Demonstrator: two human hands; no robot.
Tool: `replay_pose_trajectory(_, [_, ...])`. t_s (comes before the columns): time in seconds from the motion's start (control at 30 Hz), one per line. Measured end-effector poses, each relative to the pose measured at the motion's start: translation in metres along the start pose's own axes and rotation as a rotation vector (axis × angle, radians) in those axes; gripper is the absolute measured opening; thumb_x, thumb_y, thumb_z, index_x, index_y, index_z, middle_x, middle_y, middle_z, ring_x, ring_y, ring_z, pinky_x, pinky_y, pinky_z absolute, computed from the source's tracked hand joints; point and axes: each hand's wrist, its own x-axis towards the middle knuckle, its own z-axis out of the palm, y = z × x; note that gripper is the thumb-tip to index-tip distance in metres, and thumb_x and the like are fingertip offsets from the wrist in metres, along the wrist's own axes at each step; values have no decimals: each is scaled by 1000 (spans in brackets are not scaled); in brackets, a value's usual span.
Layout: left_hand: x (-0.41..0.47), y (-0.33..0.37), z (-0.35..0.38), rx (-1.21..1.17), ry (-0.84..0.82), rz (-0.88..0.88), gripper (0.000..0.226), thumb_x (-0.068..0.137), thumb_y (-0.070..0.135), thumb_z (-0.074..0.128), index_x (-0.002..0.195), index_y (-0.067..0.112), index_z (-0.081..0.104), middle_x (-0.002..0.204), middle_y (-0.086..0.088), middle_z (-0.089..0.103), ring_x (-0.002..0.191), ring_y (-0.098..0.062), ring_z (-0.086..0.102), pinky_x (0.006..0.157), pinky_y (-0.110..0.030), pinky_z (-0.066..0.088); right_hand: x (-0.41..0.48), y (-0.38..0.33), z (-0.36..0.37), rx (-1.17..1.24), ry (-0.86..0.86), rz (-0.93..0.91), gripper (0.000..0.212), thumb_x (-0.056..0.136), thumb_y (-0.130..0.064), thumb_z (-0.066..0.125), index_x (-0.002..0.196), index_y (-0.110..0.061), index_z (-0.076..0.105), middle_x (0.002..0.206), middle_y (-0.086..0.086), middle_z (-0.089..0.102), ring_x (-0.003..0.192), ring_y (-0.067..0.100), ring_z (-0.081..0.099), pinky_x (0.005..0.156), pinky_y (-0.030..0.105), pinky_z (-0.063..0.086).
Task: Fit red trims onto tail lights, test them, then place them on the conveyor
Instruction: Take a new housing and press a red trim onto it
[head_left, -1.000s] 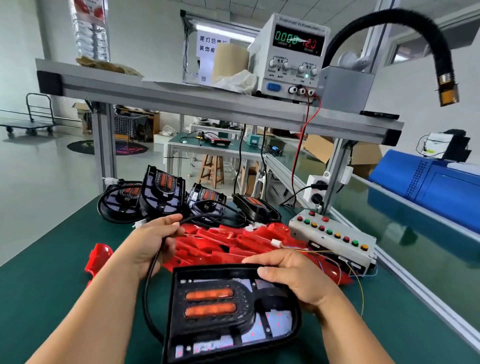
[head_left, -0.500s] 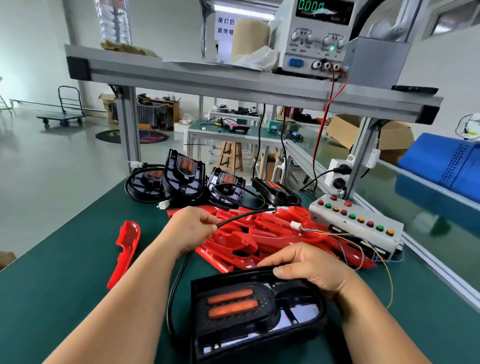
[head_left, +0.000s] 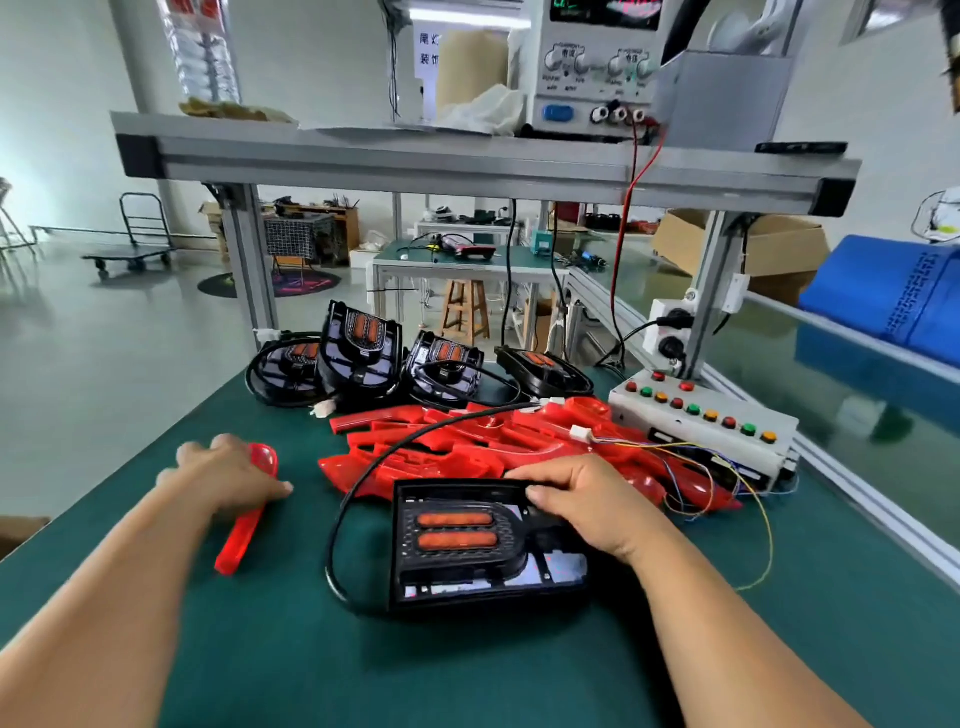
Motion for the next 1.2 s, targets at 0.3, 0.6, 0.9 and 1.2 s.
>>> replay_pose_trajectory(0.3, [1,5,-13,-404,286,318,37,98,17,54,134,14,50,117,-22,63,97,-33,58,83,-41,47,1,-3,3,-13,102,-38,28,92,-3,63,108,-22,75,98,-25,67,90,-22,57,80,-3,37])
replay_pose_trajectory(0.6, [-74,82,-2,-482,-255,1056,45,90,18,69,115,54,59,89,18,71,73,-2,67,64,-20,54,1,-10,15,174,224,-47,22,88,1,67,86,-21,71,86,-7,69,74,-5,61,73,13,48])
replay_pose_trajectory(0.9, [-68,104,5,75,-47,1194,42,87,41,69,126,53,57,117,33,59,107,12,51,95,-10,37,7,-13,17,525,175,68,30,98,7,44,100,-9,69,91,-1,69,80,2,64,72,10,49])
replay_pose_trajectory(1.2, [-79,118,23,186,48,1324,39,91,47,61,130,46,58,118,24,57,106,1,48,97,-20,38,7,-15,19,470,212,57,32,98,3,47,88,-14,72,93,-2,71,88,7,62,83,14,47])
